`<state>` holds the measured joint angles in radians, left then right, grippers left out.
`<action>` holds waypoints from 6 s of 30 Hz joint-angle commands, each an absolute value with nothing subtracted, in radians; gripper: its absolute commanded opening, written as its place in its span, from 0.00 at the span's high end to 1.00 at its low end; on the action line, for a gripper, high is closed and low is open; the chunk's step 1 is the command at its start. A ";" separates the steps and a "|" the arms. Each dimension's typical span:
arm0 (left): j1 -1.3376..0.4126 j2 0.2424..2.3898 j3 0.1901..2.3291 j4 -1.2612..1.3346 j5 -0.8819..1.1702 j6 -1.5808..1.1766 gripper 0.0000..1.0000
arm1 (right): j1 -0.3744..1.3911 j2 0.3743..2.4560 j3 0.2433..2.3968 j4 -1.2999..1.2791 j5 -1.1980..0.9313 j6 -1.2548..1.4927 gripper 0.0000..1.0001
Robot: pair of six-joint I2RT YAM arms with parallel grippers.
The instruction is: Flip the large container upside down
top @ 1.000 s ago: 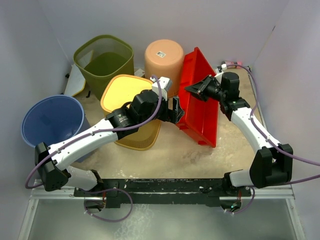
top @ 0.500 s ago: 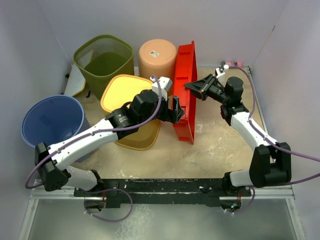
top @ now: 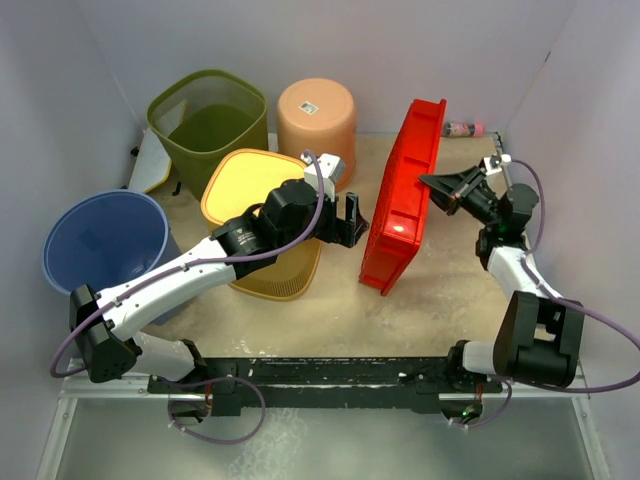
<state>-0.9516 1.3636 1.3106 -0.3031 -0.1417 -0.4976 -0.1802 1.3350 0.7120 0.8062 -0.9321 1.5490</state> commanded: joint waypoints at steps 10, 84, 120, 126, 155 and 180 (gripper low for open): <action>-0.956 1.363 1.336 -0.275 -0.140 -0.466 0.19 | -0.440 1.304 0.724 -0.039 -0.891 0.873 0.82; -0.899 2.118 1.739 -0.317 -0.129 -0.612 0.14 | -0.331 1.117 1.002 -0.501 -0.371 0.581 0.41; -0.956 1.397 1.661 -0.614 -0.512 -0.380 0.10 | 0.011 0.840 0.778 -0.804 -0.279 0.641 0.40; -0.826 1.316 1.623 -0.716 -0.589 -0.405 0.09 | 0.010 0.809 0.657 -0.827 -0.237 0.652 0.40; -0.490 1.175 1.518 -0.864 -0.557 -0.470 0.07 | -0.197 1.192 0.807 -0.255 -0.240 0.622 0.40; -0.650 1.486 1.439 -0.259 0.157 -0.667 0.09 | -0.195 1.020 1.065 -0.458 -0.446 0.511 0.41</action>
